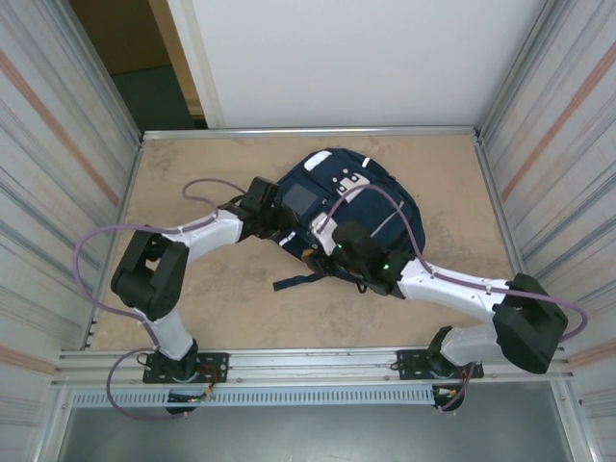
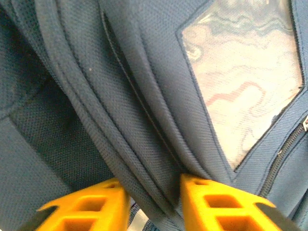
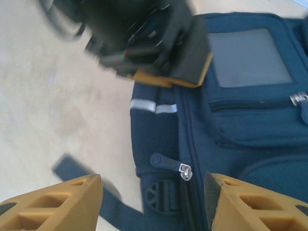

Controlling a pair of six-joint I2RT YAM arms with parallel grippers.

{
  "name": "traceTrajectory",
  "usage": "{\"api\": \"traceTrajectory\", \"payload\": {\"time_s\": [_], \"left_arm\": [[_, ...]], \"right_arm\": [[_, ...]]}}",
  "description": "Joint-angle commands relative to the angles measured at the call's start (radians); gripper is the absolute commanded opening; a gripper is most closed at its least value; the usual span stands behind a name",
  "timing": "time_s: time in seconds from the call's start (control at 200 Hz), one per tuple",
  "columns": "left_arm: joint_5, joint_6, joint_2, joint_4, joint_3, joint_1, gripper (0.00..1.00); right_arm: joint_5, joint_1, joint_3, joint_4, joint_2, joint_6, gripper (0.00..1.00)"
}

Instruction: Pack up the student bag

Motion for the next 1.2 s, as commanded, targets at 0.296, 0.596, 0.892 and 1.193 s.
{"api": "traceTrajectory", "payload": {"time_s": [0.296,0.596,0.892,1.193], "left_arm": [[0.080,-0.049,-0.060,0.023,0.032,-0.018,0.00],[0.192,-0.108,-0.155,0.066,-0.002,-0.029,0.00],[0.278,-0.132,-0.180,0.106,-0.033,-0.029,0.00],[0.247,-0.097,-0.214,0.092,-0.055,-0.016,0.00]], "right_arm": [[0.076,0.015,0.349,-0.519,0.242,0.964,0.57],[0.171,-0.001,0.546,-0.827,0.401,1.181,0.45],[0.118,-0.008,0.582,-0.783,0.481,1.234,0.48],[0.257,0.011,0.623,-0.874,0.513,1.315,0.36]]}}
